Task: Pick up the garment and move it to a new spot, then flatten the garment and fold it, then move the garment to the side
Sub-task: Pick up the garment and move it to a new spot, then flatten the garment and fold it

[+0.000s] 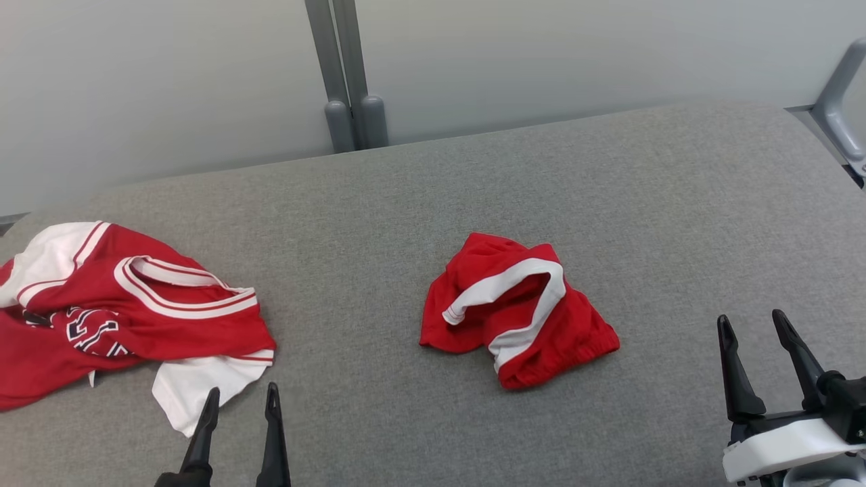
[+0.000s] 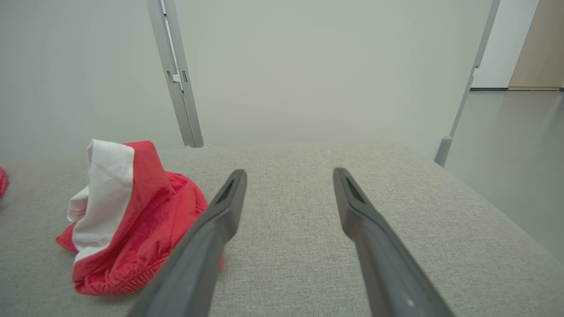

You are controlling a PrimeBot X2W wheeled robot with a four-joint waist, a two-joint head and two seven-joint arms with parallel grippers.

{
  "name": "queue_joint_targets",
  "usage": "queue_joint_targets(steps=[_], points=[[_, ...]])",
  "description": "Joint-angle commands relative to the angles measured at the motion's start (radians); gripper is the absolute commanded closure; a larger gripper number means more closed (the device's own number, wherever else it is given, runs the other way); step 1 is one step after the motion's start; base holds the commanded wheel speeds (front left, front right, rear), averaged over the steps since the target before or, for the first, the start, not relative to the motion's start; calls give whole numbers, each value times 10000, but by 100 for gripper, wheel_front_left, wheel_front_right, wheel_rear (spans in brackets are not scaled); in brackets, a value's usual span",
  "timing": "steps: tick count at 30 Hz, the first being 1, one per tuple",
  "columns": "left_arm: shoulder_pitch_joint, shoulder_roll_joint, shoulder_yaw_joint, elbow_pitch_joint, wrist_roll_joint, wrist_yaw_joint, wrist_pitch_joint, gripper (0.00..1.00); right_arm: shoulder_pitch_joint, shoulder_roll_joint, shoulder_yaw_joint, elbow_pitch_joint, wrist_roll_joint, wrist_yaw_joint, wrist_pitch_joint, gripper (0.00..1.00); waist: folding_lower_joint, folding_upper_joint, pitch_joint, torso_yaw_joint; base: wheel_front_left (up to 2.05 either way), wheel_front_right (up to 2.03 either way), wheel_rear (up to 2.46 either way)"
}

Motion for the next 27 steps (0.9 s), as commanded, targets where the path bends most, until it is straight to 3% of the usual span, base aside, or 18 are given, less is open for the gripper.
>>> queue_joint_targets(steps=[1,13,27], points=[[165,-94,223,-33,168,-118,-4,0,112,-2,-18,-13,-114,4,-33,0,0,-1,-20,93,0,0,0],[376,-485,1183,-5,599,-847,-5,0,139,30,35,40,-76,4,-34,0,0,-1,-11,203,0,0,0],[293,-554,1349,107,411,-921,-5,0,48,13,118,56,-33,4,-34,0,0,-1,-25,121,0,0,0]])
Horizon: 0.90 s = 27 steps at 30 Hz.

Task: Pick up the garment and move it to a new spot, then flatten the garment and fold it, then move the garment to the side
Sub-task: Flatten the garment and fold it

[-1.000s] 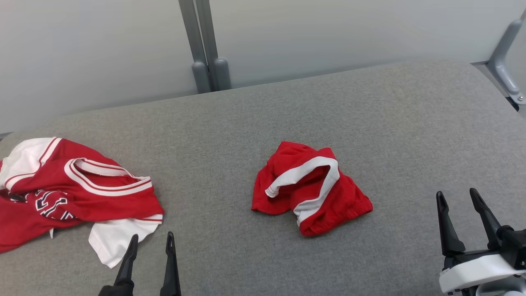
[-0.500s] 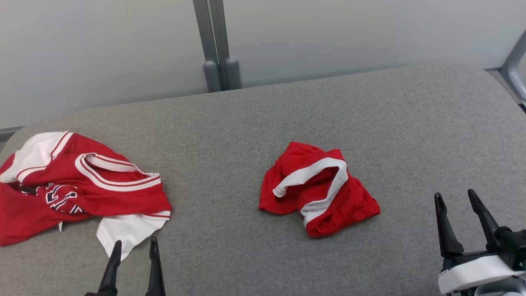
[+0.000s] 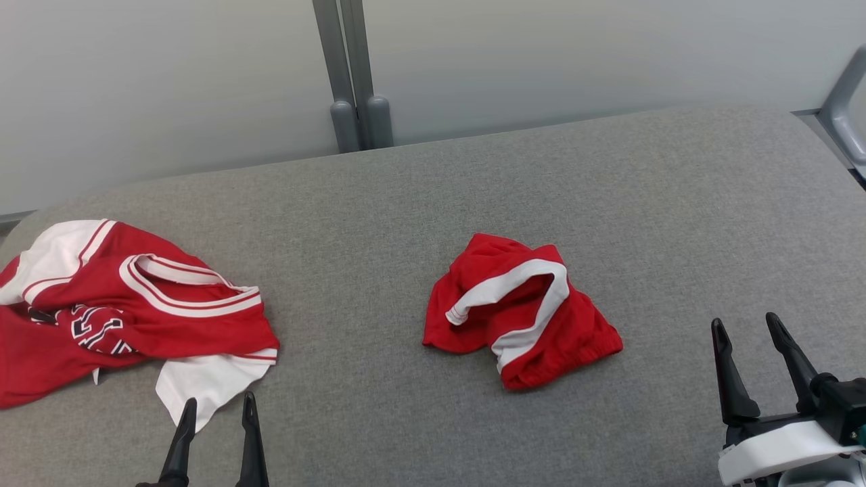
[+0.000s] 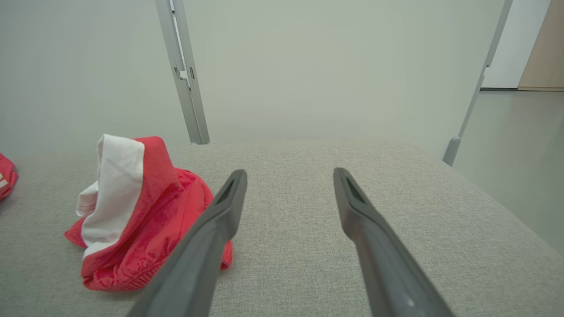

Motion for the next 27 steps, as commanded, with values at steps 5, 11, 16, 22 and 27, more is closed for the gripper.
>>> queue_joint_targets(steps=[5,11,16,22,27], points=[[-296,-6,-328,-198,-43,-94,-5,0,-35,9,64,-17,47,4,-34,0,0,0,40,-108,0,0,0],[-1159,-4,-1569,-13,-278,-520,-4,0,-282,-28,234,-60,113,4,-33,0,0,0,247,-498,0,0,0],[-2121,12,-3320,1172,-581,-982,9,0,-498,43,399,-34,115,4,-34,0,0,0,497,-1119,0,0,0],[-3436,21,-4888,3059,-1532,-1163,324,0,-714,191,439,-24,157,4,-34,0,0,0,894,-2008,0,0,0],[-4225,21,-5327,4332,-2540,-970,394,0,-868,326,471,20,183,4,-34,0,0,0,1175,-2691,0,0,0]])
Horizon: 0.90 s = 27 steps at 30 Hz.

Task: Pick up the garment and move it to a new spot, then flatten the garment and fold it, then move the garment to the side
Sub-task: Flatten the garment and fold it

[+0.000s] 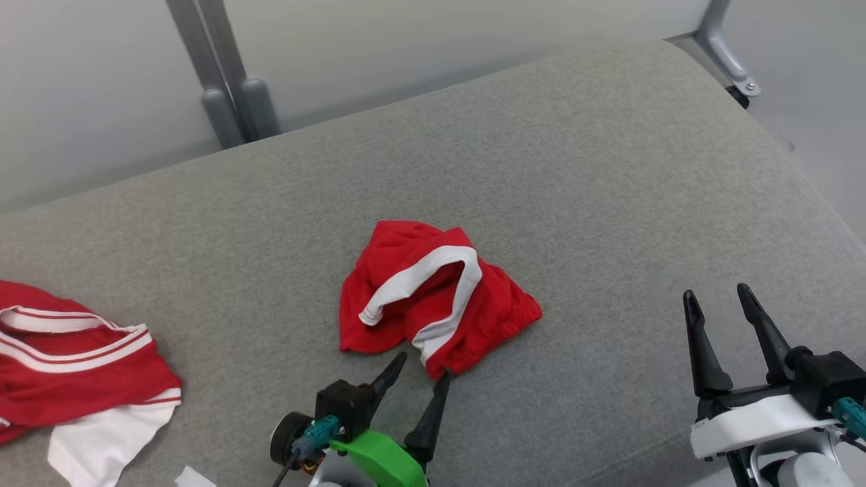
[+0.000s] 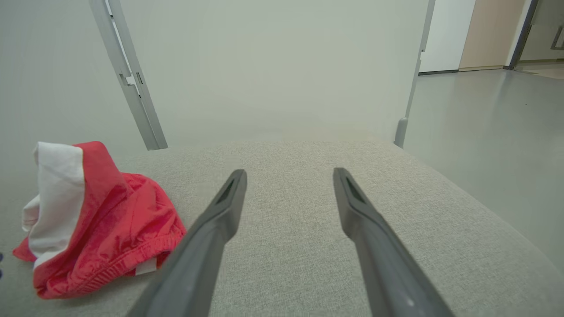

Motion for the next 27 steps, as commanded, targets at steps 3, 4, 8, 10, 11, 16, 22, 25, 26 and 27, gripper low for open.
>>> queue_joint_targets(steps=[3,4,8,10,11,16,22,25,26,27], points=[[-523,58,-74,730,-627,329,-78,0,-139,92,-57,29,51,4,-32,0,0,0,520,-921,0,0,0],[-613,58,-77,928,-769,386,-89,0,-144,106,-57,35,46,4,-32,0,0,0,552,-1005,0,0,0],[-962,56,-13,1537,-1604,505,-224,0,-137,161,-80,35,69,4,-32,0,0,0,646,-1250,0,0,0],[-1100,59,-3,1696,-1957,431,-295,0,-112,172,-106,30,66,4,-32,0,0,0,662,-1289,0,0,0],[-1161,54,-71,1782,-2159,382,-335,0,-97,184,-124,37,56,4,-32,0,0,0,664,-1294,0,0,0],[-1464,54,-469,2085,-2876,99,-379,100,-164,228,-133,76,57,4,-32,0,0,0,637,-1226,0,0,0],[-2025,129,164,1170,-2863,265,-432,100,-187,219,-168,81,84,5,-32,0,0,0,514,-1015,0,0,0],[-2246,463,421,243,-2276,512,-420,100,-135,211,-171,92,83,5,-31,0,0,0,411,-963,0,0,0],[-2374,597,431,-33,-2113,576,-417,100,-109,210,-176,96,83,5,-31,0,0,0,383,-950,0,0,0],[-2563,746,449,-407,-2059,628,-306,100,-71,208,-171,110,78,5,-31,0,0,0,341,-936,0,0,0]])
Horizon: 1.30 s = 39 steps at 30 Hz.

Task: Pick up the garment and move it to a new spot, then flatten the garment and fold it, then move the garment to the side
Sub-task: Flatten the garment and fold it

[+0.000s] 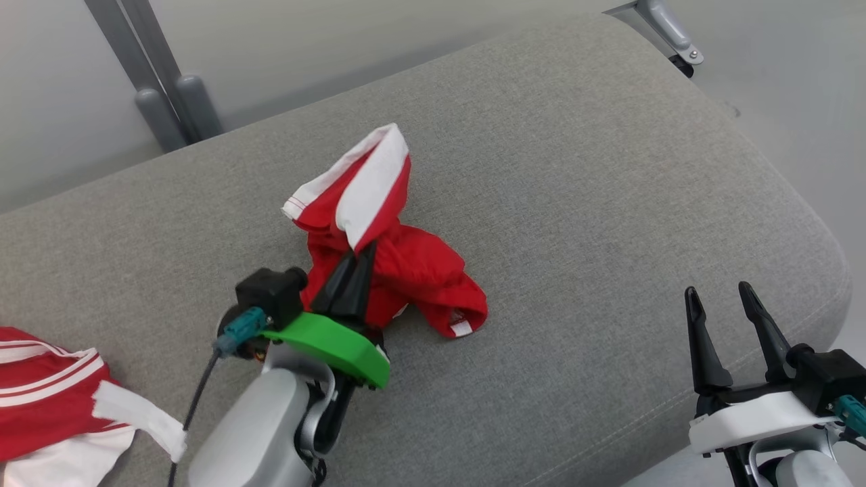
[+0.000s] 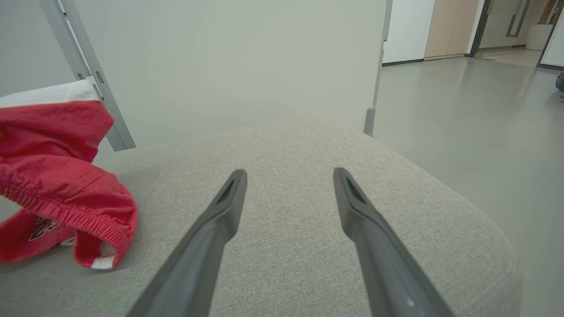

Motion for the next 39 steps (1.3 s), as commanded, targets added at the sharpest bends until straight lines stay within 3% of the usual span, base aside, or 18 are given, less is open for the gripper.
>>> queue_joint_targets(steps=[1,10,19,27,31,34,39], points=[[-400,208,59,-385,52,67,176,100,56,-16,8,36,12,5,-32,0,0,0,-84,36,0,0,0],[-2078,1460,66,-3132,223,125,2776,100,-42,77,321,185,72,5,-31,0,0,0,-360,-401,0,0,0],[-3419,1217,-99,-4711,-470,-52,4467,100,-197,242,372,227,137,5,-31,0,0,0,-289,-1122,0,0,0],[-3922,18,-328,-5415,-1495,33,4824,100,-264,451,336,227,174,5,-32,0,0,0,-126,-1590,0,0,0],[-3997,-222,-577,-5475,-1632,-65,4707,100,-232,556,183,158,179,5,-32,0,0,0,22,-1630,0,0,0],[-3656,-116,-672,-4997,-1655,-141,4606,100,-285,643,121,119,174,5,-32,0,0,0,155,-1654,0,0,0],[-2975,519,-689,-3861,-1578,-301,4427,100,-367,754,53,83,209,5,-32,0,0,0,362,-1681,0,0,0]])
